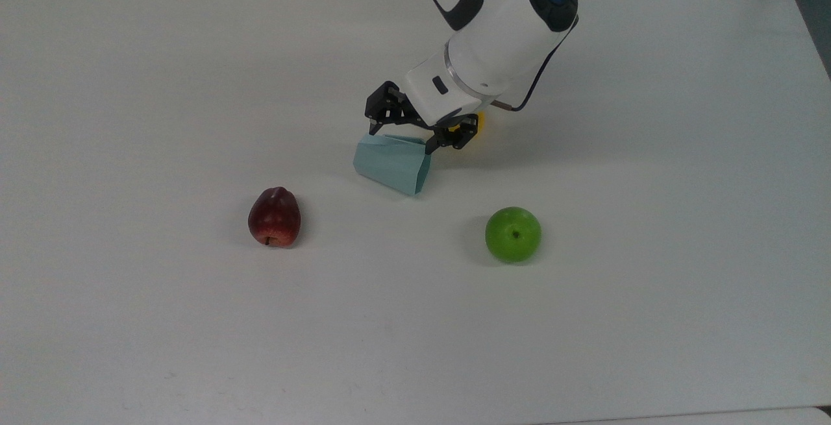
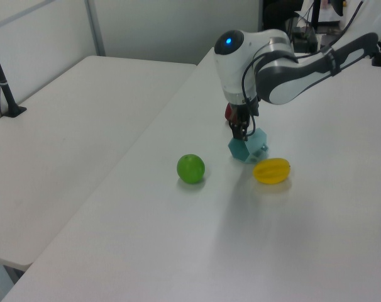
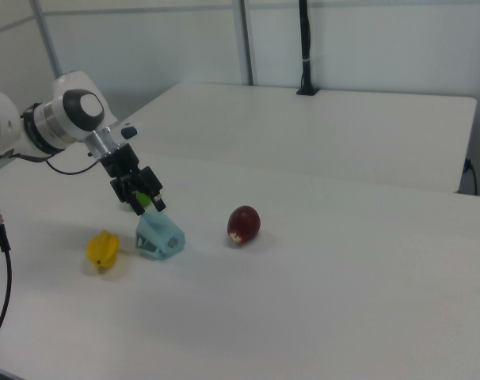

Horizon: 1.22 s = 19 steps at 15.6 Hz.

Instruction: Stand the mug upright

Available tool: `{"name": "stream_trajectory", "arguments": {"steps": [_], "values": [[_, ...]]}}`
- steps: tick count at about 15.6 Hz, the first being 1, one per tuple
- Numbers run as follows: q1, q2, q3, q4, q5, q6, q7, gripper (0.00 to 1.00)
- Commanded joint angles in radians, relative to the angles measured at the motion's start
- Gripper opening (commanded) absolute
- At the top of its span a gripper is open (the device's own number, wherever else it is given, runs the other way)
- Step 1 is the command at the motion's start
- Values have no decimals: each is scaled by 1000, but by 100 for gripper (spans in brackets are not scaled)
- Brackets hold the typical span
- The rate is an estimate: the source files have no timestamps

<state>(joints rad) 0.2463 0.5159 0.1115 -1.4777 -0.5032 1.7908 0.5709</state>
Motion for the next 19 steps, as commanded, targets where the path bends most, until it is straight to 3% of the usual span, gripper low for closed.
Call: {"name": "stream_trajectory", "arguments": {"steps": [1,6,11,14,19], "values": [[15,16,-3,-6,-20,35,90,96],[19,24,-4,-6,-21,53,98,95],[18,26,-9,-24,-66,52,95,76],[19,38,-10,-27,-67,50,95,71],[22,61,-10,-27,-74,52,95,53]]}}
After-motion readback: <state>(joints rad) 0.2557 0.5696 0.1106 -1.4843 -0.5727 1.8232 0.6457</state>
